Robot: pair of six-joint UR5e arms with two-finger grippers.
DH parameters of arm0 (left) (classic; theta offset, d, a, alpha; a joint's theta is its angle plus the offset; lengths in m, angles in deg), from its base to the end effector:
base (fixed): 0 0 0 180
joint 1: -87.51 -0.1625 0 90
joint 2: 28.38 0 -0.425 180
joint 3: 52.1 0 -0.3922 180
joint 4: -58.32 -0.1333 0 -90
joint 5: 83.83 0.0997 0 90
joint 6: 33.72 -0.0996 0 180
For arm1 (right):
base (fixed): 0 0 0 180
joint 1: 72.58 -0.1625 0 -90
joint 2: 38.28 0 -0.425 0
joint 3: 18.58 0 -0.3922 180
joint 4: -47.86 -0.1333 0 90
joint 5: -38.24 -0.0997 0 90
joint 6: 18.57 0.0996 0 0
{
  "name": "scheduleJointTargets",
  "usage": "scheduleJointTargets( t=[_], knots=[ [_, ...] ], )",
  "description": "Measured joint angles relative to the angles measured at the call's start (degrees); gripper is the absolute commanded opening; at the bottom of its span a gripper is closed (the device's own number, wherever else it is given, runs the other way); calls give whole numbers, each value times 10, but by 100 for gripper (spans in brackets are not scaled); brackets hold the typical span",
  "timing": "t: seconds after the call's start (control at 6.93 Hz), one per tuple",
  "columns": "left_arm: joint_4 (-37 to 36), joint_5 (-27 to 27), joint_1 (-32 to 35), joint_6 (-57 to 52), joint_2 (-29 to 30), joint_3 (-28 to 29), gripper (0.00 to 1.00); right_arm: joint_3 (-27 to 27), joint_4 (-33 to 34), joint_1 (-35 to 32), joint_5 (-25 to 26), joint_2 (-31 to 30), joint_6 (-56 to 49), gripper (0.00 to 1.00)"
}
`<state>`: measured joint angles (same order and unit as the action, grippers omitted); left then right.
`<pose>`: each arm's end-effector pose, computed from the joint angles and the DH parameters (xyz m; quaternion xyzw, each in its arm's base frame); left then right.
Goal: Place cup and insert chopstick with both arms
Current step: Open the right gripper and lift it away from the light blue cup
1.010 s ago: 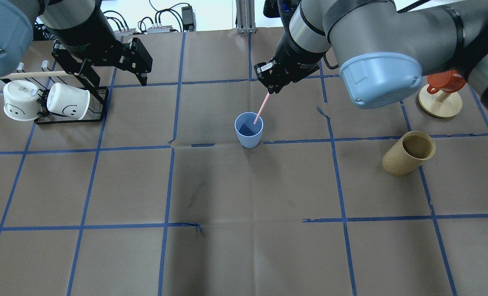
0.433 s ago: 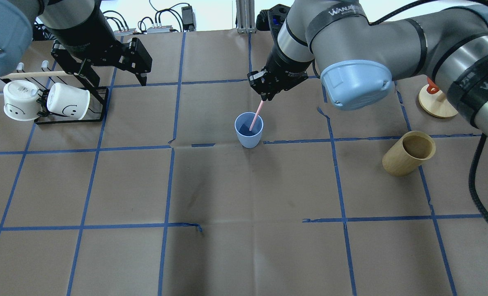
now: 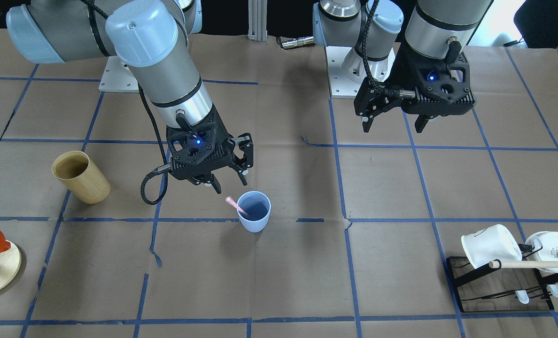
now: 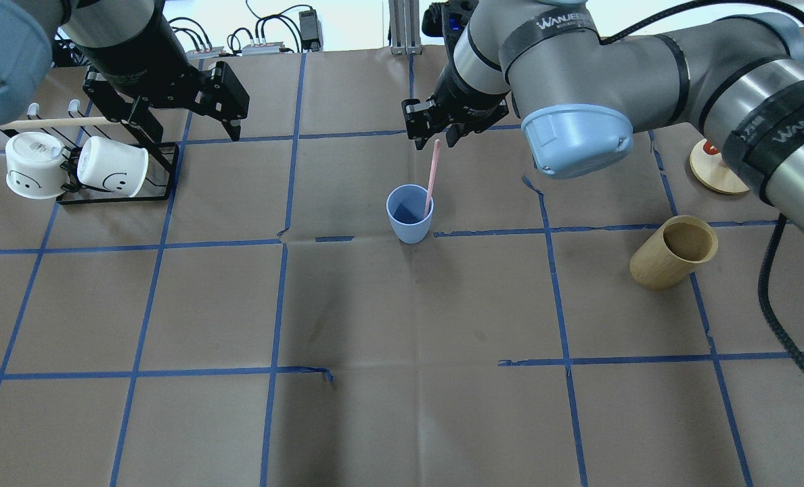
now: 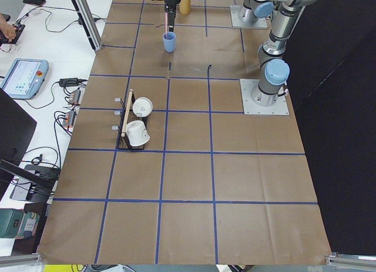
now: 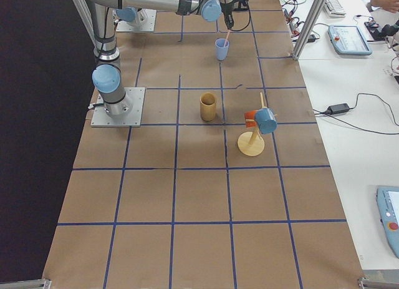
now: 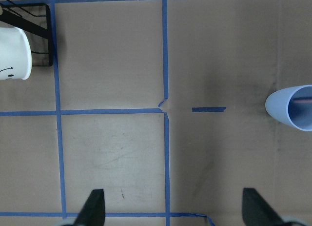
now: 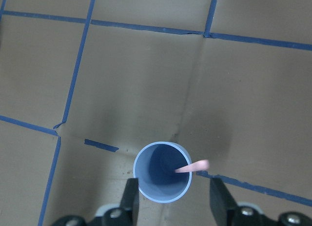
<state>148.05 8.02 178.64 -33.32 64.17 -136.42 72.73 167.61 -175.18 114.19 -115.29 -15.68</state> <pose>-0.1402 -0.5133 0.5150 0.0059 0.9994 -0.0299 0.0157 0.2840 -0.5487 0.4132 -0.0996 0.9786 -0.1159 0.1381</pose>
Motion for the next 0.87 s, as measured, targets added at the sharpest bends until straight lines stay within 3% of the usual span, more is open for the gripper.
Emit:
scheduleJointTargets(
  t=[0.43, 0.87],
  knots=[
    [0, 0, -2, 0, -1, 0, 100, -14, -34, 36, 57, -12, -9, 100],
    [0, 1, -2, 0, -2, 0, 100, -9, -170, 132, 90, -82, -24, 100]
  ],
)
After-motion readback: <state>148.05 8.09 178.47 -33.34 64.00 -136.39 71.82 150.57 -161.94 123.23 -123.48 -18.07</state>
